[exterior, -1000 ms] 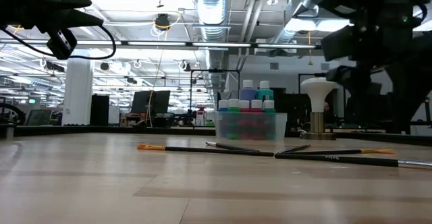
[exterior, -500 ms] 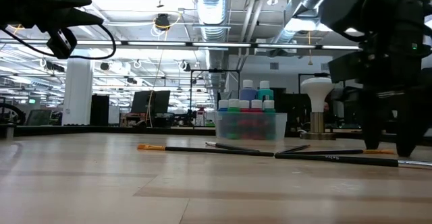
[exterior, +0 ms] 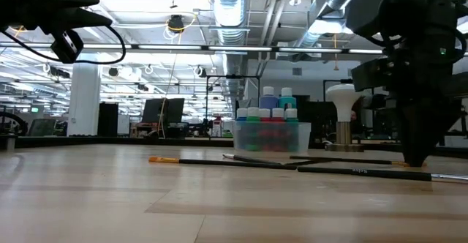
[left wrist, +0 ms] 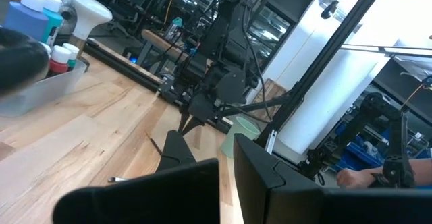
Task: Pick & Place Paint Supplies
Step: Put the orange paintbrush into the green cup
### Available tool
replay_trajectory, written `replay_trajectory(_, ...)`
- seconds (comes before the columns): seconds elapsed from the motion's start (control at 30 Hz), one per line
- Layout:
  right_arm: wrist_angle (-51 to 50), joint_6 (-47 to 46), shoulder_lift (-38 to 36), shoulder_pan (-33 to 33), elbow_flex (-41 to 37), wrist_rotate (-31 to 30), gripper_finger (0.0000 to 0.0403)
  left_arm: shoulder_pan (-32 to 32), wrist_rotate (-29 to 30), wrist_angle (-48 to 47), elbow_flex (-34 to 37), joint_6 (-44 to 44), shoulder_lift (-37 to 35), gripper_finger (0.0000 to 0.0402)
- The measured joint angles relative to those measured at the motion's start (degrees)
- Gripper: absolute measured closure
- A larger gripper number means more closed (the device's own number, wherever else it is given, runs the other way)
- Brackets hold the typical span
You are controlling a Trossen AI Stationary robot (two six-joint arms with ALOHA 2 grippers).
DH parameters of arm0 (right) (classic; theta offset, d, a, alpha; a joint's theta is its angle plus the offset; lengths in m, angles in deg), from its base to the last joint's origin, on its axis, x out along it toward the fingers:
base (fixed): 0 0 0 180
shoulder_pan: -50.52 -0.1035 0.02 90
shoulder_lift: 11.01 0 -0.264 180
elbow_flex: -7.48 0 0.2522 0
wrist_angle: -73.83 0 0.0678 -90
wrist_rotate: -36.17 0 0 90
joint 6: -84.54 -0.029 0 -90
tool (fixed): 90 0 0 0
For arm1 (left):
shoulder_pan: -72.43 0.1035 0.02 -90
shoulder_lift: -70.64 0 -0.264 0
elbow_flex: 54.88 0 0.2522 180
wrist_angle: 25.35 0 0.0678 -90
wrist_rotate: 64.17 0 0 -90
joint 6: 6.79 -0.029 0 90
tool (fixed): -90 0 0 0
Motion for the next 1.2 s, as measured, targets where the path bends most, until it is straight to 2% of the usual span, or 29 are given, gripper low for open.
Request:
replay_trajectory(0.33, -19.8, -7.7, -7.9, -1.0, 2.7, 1.0, 0.0403, 0.0, 0.0, 0.3, 0.0, 0.0, 0.0, 0.04)
replay_trajectory(0.63, -31.0, -14.5, -17.3, -1.0, 9.3, 2.7, 0.0403, 0.0, 0.0, 0.4, 0.0, 0.0, 0.0, 0.04)
replay_trajectory(0.77, -37.9, -16.3, -19.7, -1.2, 16.7, 8.9, 0.0403, 0.0, 0.0, 0.5, 0.0, 0.0, 0.0, 0.04)
replay_trajectory(0.93, -43.7, -21.0, -21.1, -2.6, 29.2, 20.4, 0.0403, 0.0, 0.0, 0.6, 0.0, 0.0, 0.0, 0.04)
replay_trajectory(1.07, -47.1, -29.4, -21.0, -4.4, 38.5, 28.5, 0.0403, 0.0, 0.0, 0.7, 0.0, 0.0, 0.0, 0.04)
replay_trajectory(1.2, -47.6, -40.5, -20.9, -7.0, 43.5, 36.0, 0.0403, 0.0, 0.0, 0.8, 0.0, 0.0, 0.0, 0.04)
